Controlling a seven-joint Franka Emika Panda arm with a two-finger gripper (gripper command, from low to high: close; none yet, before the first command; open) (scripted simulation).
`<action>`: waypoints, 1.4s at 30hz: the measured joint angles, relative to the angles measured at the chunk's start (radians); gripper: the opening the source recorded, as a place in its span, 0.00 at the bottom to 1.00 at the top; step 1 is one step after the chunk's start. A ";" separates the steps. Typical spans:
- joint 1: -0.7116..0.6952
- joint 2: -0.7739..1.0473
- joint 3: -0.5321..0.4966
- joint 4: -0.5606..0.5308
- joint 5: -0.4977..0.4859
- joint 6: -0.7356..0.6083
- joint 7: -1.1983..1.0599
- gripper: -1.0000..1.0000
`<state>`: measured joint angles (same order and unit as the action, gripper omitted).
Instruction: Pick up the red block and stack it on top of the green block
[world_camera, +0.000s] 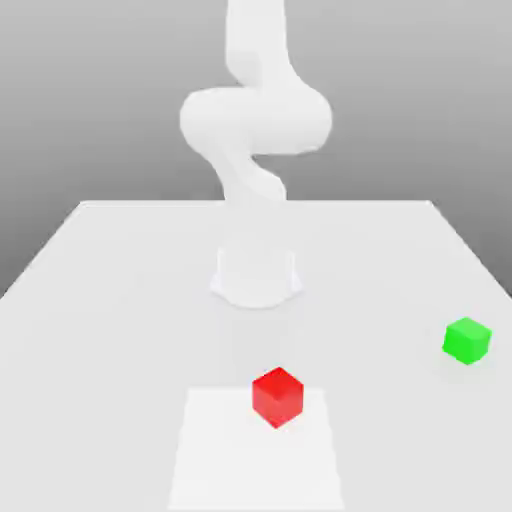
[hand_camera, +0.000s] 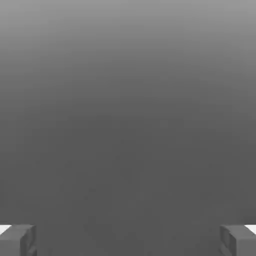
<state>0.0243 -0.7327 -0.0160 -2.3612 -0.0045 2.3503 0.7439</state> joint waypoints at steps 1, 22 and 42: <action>0.012 0.033 -0.008 -0.029 -0.002 0.024 -0.027 0.50; 0.164 0.827 -0.073 -0.505 0.050 0.611 -0.583 0.50; 0.203 0.661 -0.009 -0.512 -0.003 0.451 -0.598 0.00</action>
<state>0.2276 -0.0716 -0.0251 -2.8735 -0.0078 2.8011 0.1455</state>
